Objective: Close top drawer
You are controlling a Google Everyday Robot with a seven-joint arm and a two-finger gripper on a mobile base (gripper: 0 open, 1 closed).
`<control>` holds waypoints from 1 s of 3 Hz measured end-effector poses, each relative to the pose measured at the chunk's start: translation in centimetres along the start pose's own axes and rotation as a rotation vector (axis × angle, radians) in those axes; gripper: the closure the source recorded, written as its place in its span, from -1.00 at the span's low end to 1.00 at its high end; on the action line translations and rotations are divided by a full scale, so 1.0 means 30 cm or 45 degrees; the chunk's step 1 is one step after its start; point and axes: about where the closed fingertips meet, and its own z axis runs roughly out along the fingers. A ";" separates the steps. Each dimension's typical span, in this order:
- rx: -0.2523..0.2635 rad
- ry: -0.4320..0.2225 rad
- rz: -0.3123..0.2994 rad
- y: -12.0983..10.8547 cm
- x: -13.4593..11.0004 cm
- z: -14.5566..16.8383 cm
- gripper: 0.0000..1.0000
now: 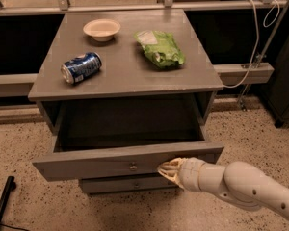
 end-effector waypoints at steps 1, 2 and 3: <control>0.000 0.000 0.000 0.002 0.000 -0.001 1.00; 0.066 -0.026 -0.042 -0.088 0.013 0.027 1.00; 0.109 -0.046 -0.069 -0.162 0.021 0.053 1.00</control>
Offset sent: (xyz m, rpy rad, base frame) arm 0.1211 -0.0304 0.0079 0.0145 -0.2608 -0.0821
